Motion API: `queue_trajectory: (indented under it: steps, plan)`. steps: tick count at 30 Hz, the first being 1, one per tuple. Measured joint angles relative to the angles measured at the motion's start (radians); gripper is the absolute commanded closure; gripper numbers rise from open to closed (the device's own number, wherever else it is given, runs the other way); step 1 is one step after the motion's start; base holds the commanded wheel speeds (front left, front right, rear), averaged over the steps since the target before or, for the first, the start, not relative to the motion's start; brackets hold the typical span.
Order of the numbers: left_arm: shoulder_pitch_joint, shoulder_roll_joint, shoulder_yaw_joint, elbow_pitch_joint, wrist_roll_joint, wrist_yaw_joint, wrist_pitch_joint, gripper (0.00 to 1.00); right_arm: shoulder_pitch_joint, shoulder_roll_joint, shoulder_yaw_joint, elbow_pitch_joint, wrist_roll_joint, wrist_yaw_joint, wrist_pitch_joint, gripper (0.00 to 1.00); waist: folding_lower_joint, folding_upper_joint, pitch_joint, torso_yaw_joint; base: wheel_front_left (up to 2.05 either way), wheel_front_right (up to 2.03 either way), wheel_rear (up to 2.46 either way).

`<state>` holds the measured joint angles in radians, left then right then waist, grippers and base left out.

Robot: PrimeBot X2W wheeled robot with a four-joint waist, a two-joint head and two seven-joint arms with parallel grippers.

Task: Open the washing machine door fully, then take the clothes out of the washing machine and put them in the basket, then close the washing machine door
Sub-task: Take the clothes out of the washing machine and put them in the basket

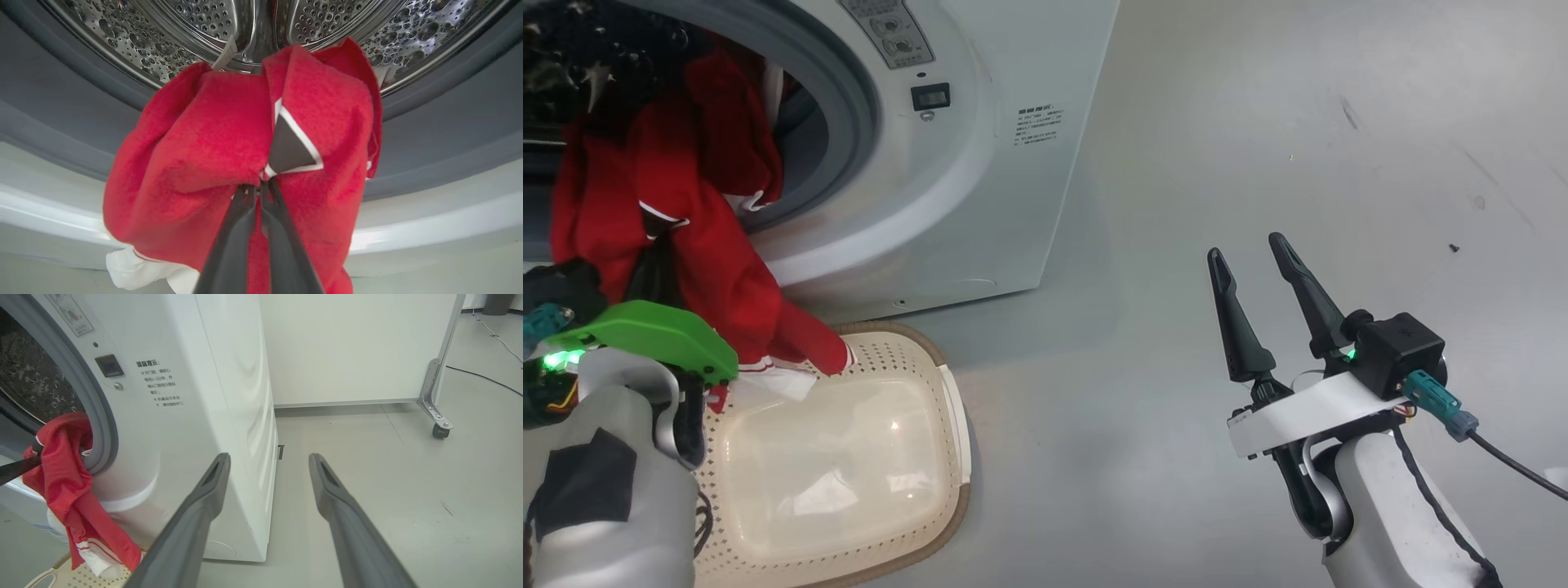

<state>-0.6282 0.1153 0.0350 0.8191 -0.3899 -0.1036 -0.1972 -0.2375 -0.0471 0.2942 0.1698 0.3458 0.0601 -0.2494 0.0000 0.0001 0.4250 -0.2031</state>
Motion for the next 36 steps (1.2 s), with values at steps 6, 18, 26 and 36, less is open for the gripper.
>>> queue_trajectory:
  steps: [6, 18, 26, 36]
  plan:
    - [0.041, -0.001, -0.031, -0.013, 0.015, -0.007, -0.023, 1.00, 0.005, 0.000, -0.002, 0.012, 0.004, 0.000, 0.000, 0.00, 0.0000, 0.0000, -0.047, 0.020, 0.00, 0.00, 0.00]
    - [0.123, -0.004, -0.066, -0.094, 0.053, -0.016, -0.052, 1.00, 0.050, -0.001, -0.024, 0.037, 0.004, 0.009, 0.000, 0.00, 0.0000, 0.0000, -0.142, 0.058, 0.00, 0.00, 0.00]
    - [0.160, -0.007, -0.074, -0.263, 0.080, -0.016, -0.052, 1.00, 0.069, -0.001, -0.038, 0.041, 0.004, 0.018, 0.000, 0.00, 0.0000, 0.0000, -0.195, 0.092, 0.00, 0.00, 0.00]
    - [0.218, -0.010, -0.061, -0.461, 0.110, -0.017, -0.055, 1.00, 0.087, 0.000, -0.035, 0.047, -0.002, 0.021, 0.000, 0.00, 0.0000, 0.0000, -0.226, 0.125, 0.00, 0.00, 0.00]
